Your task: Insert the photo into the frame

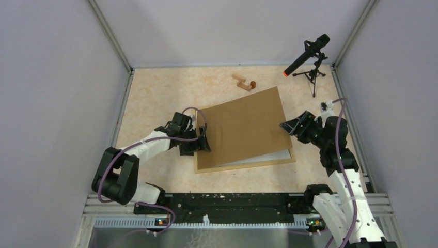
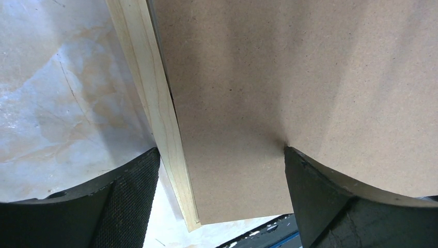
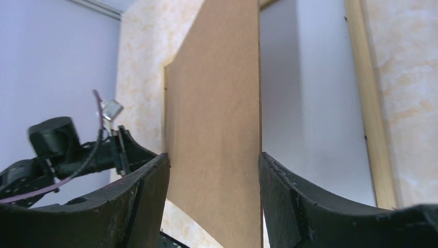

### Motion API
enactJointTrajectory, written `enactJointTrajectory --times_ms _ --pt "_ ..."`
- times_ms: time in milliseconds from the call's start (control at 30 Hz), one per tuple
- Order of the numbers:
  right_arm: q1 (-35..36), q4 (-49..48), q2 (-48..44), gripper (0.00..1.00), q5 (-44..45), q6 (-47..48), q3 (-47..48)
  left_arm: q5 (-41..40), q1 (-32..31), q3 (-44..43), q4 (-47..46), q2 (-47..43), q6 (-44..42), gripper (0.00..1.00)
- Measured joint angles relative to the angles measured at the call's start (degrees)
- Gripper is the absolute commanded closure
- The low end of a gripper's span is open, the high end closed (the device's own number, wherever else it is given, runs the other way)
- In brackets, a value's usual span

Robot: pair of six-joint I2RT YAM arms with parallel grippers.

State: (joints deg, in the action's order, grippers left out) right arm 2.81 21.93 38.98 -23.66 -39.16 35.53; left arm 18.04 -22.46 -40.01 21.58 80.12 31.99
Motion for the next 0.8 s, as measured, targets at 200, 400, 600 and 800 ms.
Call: enactJointTrajectory --times_ms 200,400,600,800 --pt "-0.13 -9.11 -5.22 0.4 -3.06 -7.28 -3.61 -0.11 0.11 0.2 0.04 -0.37 0.28 0.08" --pt "-0.39 -24.96 -9.62 0.45 -4.0 -22.14 -11.02 -0.26 0.26 0.81 -0.15 -1.79 0.85 0.08" --pt "-0.48 -33.94 -8.39 0.46 -4.33 -35.58 -13.77 -0.39 0.37 1.14 -0.2 -2.69 1.07 0.08" --pt "0.07 -37.31 -7.39 0.48 -7.8 -46.23 -15.34 0.96 0.24 1.38 -0.85 -3.17 1.42 0.08"
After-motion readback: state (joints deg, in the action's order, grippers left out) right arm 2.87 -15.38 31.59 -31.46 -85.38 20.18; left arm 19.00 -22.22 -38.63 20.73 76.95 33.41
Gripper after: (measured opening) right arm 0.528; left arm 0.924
